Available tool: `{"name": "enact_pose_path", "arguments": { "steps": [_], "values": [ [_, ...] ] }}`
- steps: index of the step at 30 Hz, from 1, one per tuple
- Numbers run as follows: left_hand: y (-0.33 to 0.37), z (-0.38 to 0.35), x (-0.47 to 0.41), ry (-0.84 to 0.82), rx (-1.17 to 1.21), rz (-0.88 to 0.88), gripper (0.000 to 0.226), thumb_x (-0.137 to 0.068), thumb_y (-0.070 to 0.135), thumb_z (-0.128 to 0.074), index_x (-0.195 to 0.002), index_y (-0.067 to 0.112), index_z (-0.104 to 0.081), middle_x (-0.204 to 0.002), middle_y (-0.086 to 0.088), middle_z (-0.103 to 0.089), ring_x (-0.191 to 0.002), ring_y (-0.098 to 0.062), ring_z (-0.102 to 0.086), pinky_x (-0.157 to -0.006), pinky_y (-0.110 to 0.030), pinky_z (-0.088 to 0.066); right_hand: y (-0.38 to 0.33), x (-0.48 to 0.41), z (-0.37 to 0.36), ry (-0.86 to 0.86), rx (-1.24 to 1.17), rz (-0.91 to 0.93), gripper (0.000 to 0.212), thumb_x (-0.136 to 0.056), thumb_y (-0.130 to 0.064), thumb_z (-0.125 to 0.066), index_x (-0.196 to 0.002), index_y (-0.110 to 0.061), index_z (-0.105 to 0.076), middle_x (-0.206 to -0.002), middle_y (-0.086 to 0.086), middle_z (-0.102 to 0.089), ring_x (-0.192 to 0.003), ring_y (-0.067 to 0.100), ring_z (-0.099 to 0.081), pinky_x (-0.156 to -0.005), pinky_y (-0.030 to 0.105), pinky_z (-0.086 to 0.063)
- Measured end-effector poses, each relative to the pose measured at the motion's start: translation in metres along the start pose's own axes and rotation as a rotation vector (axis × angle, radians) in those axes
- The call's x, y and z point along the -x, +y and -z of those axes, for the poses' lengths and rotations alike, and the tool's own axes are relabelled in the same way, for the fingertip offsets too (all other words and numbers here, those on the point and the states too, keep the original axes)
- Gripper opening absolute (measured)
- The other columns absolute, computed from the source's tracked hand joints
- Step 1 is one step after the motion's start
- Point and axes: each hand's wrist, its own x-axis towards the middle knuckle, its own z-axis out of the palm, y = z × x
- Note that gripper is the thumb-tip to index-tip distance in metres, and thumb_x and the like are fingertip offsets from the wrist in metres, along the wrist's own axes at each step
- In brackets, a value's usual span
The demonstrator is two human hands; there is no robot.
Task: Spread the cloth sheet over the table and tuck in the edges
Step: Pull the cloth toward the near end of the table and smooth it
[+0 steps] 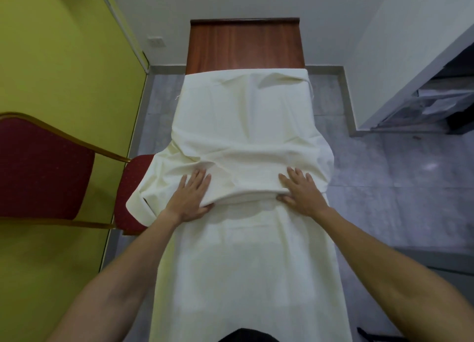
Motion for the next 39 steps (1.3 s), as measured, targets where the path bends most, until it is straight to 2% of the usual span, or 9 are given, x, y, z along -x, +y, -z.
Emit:
{"name": "enact_pose_path", "arguments": {
  "steps": [5,8,11,16,20,26,34,36,39],
  "values": [
    [-0.017,-0.017,0.041,-0.01,-0.051,0.041,0.086,-0.088,0.036,-0.057,-0.155,0.005,-0.013,-0.162,-0.02,-0.011,-0.151,-0.036,-0.008,-0.12,-0.052,-0.012,0.024,0.03,-0.009,0.135,0.056,-0.145,0.053,-0.099,-0.024,-0.053,-0.15,-0.022,-0.041,-0.16,0.013,-0.031,-0.147,0.04,-0.027,-0.107,0.072,-0.022],
    [-0.018,-0.013,0.043,-0.026,-0.057,0.05,0.082,-0.088,0.014,-0.054,-0.156,0.007,-0.01,-0.163,-0.017,-0.007,-0.151,-0.034,-0.004,-0.121,-0.05,-0.006,0.023,0.028,-0.007,0.138,-0.018,-0.228,0.054,-0.1,-0.008,-0.043,-0.151,-0.025,-0.039,-0.163,0.008,-0.024,-0.151,0.032,-0.016,-0.109,0.067,-0.022],
    [-0.027,0.009,0.027,0.036,-0.071,0.038,0.076,-0.087,-0.001,-0.046,-0.156,0.008,-0.016,-0.163,-0.016,-0.014,-0.151,-0.035,-0.009,-0.121,-0.052,-0.009,0.016,0.018,0.011,0.258,-0.173,-0.26,0.058,-0.094,0.006,-0.039,-0.147,-0.018,-0.045,-0.161,0.012,-0.03,-0.149,0.03,-0.026,-0.108,0.057,-0.038],
    [-0.053,0.069,-0.019,0.135,-0.134,0.075,0.073,-0.088,-0.007,-0.039,-0.155,0.01,-0.017,-0.163,-0.013,-0.014,-0.151,-0.035,-0.006,-0.121,-0.054,-0.009,0.001,-0.021,0.06,0.424,-0.469,-0.406,0.049,-0.1,-0.007,-0.03,-0.145,-0.018,-0.048,-0.155,0.007,-0.042,-0.139,0.032,-0.041,-0.11,0.047,-0.036],
    [-0.072,0.119,-0.054,0.2,-0.208,0.111,0.069,-0.088,-0.009,-0.031,-0.154,0.009,-0.02,-0.163,-0.013,-0.016,-0.151,-0.036,-0.005,-0.121,-0.056,-0.008,0.004,-0.06,0.096,0.504,-0.479,-0.423,0.058,-0.092,0.007,-0.03,-0.141,-0.013,-0.054,-0.149,0.019,-0.047,-0.135,0.037,-0.046,-0.109,0.047,-0.041],
    [-0.097,0.17,-0.095,0.234,-0.318,0.07,0.064,-0.089,-0.001,-0.017,-0.152,0.01,-0.028,-0.161,-0.015,-0.022,-0.15,-0.038,-0.01,-0.12,-0.057,-0.009,0.008,-0.099,0.142,0.558,-0.669,-0.437,0.034,-0.098,-0.013,-0.037,-0.118,-0.006,-0.063,-0.116,0.015,-0.063,-0.101,0.032,-0.058,-0.083,0.038,-0.043],
    [-0.102,0.146,-0.134,0.235,-0.185,0.215,0.046,-0.096,-0.001,-0.033,-0.139,0.008,-0.048,-0.152,-0.016,-0.04,-0.144,-0.042,-0.028,-0.115,-0.06,-0.02,0.012,-0.133,0.144,0.581,-0.591,-0.436,0.038,-0.098,-0.008,-0.035,-0.123,-0.004,-0.064,-0.122,0.022,-0.064,-0.114,0.041,-0.056,-0.095,0.042,-0.043],
    [-0.096,0.119,-0.139,0.162,-0.111,0.199,0.045,-0.099,0.016,-0.036,-0.143,0.007,-0.043,-0.153,-0.016,-0.039,-0.143,-0.04,-0.029,-0.114,-0.059,-0.024,0.019,-0.148,0.132,0.448,-0.599,-0.41,0.05,-0.097,-0.028,-0.033,-0.137,-0.01,-0.055,-0.138,0.019,-0.057,-0.128,0.041,-0.05,-0.105,0.042,-0.038],
    [-0.084,0.07,-0.143,0.014,0.03,0.177,0.086,-0.089,0.066,-0.014,-0.153,0.01,-0.028,-0.16,-0.013,-0.026,-0.147,-0.036,-0.023,-0.114,-0.059,-0.019,0.018,-0.172,0.098,0.062,-0.408,-0.447,0.068,-0.1,-0.061,-0.031,-0.158,-0.026,-0.02,-0.166,0.014,-0.011,-0.152,0.037,-0.01,-0.119,0.054,-0.01]
  ]
}}
